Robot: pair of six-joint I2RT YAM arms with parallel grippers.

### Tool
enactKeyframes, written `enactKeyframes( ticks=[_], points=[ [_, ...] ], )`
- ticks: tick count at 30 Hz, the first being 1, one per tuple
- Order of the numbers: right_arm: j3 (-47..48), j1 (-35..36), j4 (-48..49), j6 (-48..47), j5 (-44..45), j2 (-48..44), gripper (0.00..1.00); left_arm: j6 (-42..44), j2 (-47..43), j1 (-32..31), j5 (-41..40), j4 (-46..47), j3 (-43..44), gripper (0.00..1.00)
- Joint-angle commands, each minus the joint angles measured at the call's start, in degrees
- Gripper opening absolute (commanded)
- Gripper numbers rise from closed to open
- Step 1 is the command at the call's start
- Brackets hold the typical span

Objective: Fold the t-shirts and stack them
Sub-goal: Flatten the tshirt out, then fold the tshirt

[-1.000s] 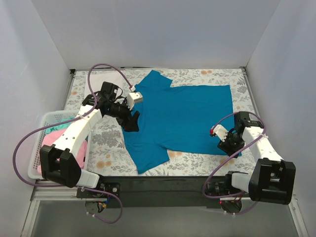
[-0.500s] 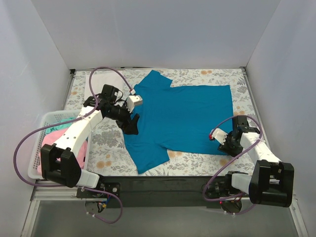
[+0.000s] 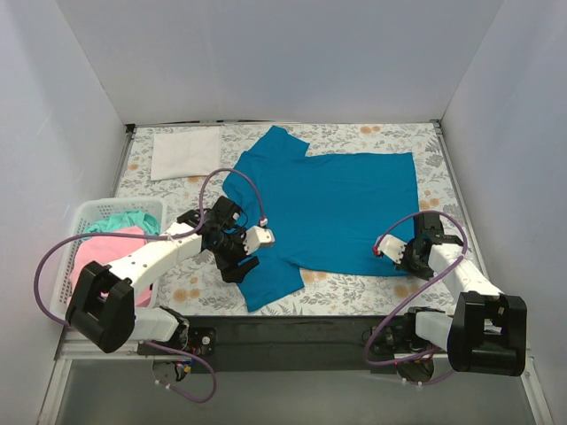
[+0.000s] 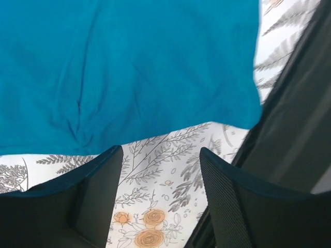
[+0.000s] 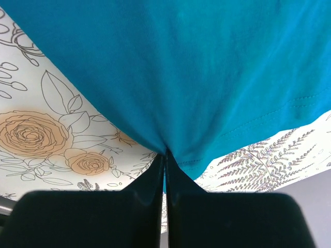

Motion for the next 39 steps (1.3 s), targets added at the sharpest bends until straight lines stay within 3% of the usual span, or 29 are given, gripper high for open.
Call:
enactKeyframes(
  ticks=[1,9,21,24,25,28,39],
  points=[
    [-0.41,0.13,1.22,-2.67,-1.63,-0.01,0.01,2.02,-1.79,-1.49,-8.67,6.12,-3.47,0.59],
    [1.44,0.13,0.52,-1.61,-2.25,-0.10,0.01,2.02,0.85,-6.06,-13.95,14.82,-7.08,0.47],
    [1.88,0.13,-0.36,-2.75,-2.43,-0.81,0.01,2.02,3.92,-10.20,-17.38,18.70,-14.46,0.47],
    [1.97,0.13,-0.89,-3.46,-2.17,-1.24,0.01,2.02,3.31,-10.20,-17.21,18.27,-15.35,0.31],
    [1.97,0.13,-1.50,-3.63,-1.90,-1.51,0.01,2.02,2.44,-10.20,-16.94,17.22,-15.00,0.18],
    [1.62,0.13,-2.73,-4.51,-1.64,-3.26,0.01,2.02,-0.45,-10.20,-14.13,12.92,-13.77,0.03],
    [6.00,-0.92,-9.15,-6.54,-3.39,-8.90,0.01,-0.44,-8.82,-7.92,-12.55,4.12,-4.64,0.00]
  ],
)
